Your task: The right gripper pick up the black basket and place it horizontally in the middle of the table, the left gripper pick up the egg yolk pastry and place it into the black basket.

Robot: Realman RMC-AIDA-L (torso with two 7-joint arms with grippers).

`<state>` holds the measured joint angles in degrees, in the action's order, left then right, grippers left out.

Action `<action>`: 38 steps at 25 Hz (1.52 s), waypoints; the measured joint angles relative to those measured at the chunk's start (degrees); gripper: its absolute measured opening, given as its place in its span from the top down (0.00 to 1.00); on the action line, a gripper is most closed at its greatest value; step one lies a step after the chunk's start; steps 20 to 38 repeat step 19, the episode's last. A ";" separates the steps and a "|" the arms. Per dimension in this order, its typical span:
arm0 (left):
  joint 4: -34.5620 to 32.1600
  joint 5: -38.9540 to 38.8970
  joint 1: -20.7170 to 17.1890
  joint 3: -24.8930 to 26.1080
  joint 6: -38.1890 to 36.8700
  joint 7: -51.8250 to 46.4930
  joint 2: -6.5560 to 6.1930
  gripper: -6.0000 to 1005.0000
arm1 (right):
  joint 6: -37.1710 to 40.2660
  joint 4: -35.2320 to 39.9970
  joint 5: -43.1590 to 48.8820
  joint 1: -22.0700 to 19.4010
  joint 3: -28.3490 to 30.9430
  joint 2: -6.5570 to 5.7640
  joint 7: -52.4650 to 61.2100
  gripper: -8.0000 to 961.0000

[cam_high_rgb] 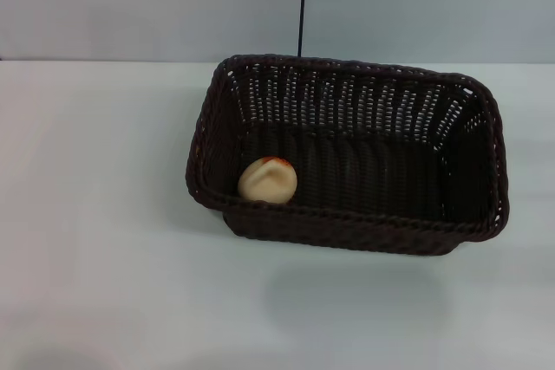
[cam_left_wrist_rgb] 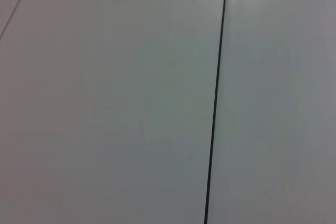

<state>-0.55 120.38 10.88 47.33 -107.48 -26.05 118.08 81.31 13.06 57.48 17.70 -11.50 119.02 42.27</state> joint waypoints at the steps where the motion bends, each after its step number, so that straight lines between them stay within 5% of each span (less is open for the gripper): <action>1: 0.01 -0.03 -0.60 1.59 -0.08 0.18 0.07 0.32 | 0.37 -0.34 0.00 0.11 0.35 0.04 -1.87 0.48; 11: 0.04 -0.16 -0.33 2.60 0.24 -0.04 0.18 0.33 | 4.91 -4.99 -0.11 1.25 6.08 0.01 -16.85 0.48; 38: 0.68 -0.24 -0.02 2.99 0.67 -0.28 0.15 0.33 | 5.81 -5.34 -0.11 1.14 8.17 -0.02 -17.30 0.48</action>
